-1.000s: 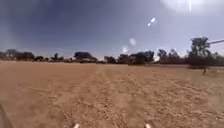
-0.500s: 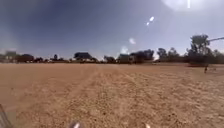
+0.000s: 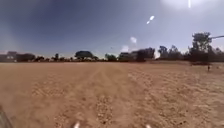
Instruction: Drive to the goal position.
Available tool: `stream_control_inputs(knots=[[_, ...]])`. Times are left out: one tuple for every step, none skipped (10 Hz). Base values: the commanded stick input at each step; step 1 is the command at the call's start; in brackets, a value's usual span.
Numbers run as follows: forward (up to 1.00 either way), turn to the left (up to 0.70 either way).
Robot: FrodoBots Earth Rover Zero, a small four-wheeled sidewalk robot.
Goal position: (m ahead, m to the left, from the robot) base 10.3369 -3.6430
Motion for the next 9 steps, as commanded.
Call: stream_control_inputs(knots=[[0.45, 0.00], [0.45, 0.00], [0.45, 0.00], [0.45, 0.00], [0.45, 0.00], [0.45, 0.00], [0.45, 0.00], [0.45, 0.00], [0.45, 0.00]])
